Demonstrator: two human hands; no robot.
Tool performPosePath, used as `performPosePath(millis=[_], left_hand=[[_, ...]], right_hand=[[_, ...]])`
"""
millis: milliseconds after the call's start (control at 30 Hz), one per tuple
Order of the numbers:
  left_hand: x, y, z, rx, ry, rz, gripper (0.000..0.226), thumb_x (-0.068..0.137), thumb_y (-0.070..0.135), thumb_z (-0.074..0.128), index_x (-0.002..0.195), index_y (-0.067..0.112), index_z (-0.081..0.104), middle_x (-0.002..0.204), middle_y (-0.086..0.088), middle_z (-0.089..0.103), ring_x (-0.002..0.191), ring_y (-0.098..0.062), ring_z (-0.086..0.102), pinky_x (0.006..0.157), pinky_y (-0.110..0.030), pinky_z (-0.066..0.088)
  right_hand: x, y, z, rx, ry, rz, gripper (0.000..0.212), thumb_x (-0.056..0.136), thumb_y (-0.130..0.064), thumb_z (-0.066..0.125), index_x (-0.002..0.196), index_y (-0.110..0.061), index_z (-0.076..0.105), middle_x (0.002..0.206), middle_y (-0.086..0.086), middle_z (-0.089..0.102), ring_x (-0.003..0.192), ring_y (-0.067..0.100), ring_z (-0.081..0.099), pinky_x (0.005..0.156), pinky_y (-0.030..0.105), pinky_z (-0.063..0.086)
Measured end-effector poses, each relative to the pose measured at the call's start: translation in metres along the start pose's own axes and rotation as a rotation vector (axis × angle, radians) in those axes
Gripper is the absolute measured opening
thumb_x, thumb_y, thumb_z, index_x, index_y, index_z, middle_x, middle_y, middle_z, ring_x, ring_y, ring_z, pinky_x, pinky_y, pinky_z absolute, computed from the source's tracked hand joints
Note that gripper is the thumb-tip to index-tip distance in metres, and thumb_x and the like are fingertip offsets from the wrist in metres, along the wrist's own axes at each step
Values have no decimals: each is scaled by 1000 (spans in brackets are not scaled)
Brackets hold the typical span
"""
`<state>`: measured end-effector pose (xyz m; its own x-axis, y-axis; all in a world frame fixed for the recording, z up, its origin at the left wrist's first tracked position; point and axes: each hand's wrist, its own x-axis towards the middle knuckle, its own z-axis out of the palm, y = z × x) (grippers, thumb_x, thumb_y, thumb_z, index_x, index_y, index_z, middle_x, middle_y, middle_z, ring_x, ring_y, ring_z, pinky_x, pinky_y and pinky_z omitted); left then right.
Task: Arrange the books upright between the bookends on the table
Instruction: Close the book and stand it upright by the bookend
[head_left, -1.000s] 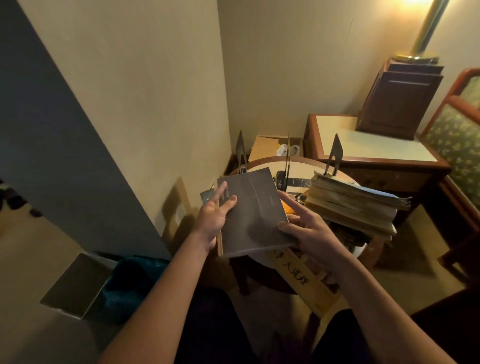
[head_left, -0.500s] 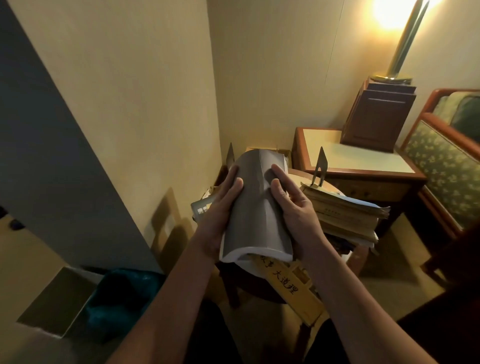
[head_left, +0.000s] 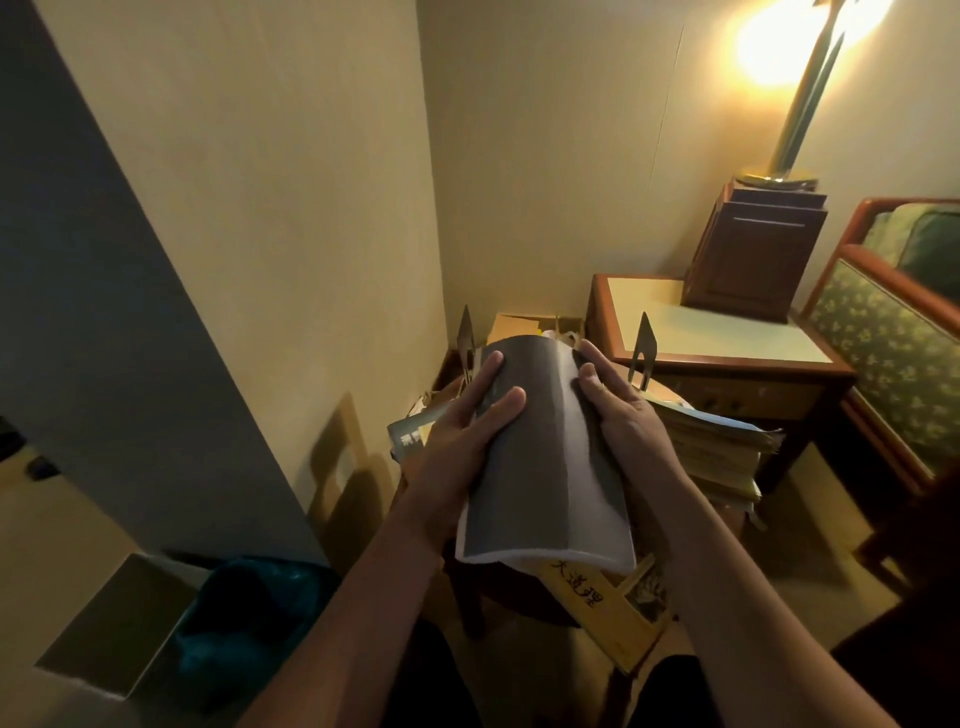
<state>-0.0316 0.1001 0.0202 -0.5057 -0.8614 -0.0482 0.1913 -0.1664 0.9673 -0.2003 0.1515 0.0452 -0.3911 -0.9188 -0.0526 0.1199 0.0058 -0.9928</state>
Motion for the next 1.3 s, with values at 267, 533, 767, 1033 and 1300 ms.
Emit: performPosePath(millis=[267,533,767,1033,1300], left_hand=[[4,11,4,-31,217,150,64,85,35,78,141,47,51,137,16,50,113,-9,59,75,-22,60],[5,21,20,-114,91,126,64,89,46,71,145,53,41,144,9,47,116,-18,62,77,-29,61],[1,23,14,-15,99,184,58,92,41,67,143,57,43,142,11,47,111,-14,63,70,-20,58],[2,14,19,16,-65,105,63,90,50,67,144,59,37,144,-1,48,119,-29,63,89,-48,59],[31,74,-8,470,-51,341,27,82,37,79,108,33,71,117,8,67,111,-15,64,85,-35,60]], right_hand=[[-13,-7,13,-35,-31,-20,38,106,-32,42,143,-40,50,116,-15,48,107,10,56,75,23,53],[-24,-2,28,323,54,44,26,102,-35,50,121,-47,64,119,-16,57,121,25,56,100,47,52],[-23,-7,5,179,-11,-8,35,105,-33,46,137,-42,57,112,-21,50,99,9,57,59,14,53],[-21,-11,-7,158,-115,-50,34,104,-33,47,136,-44,54,120,-14,50,85,7,69,57,17,54],[8,-24,-42,57,-344,-33,36,103,-26,48,132,-42,62,135,-4,54,106,18,67,77,29,59]])
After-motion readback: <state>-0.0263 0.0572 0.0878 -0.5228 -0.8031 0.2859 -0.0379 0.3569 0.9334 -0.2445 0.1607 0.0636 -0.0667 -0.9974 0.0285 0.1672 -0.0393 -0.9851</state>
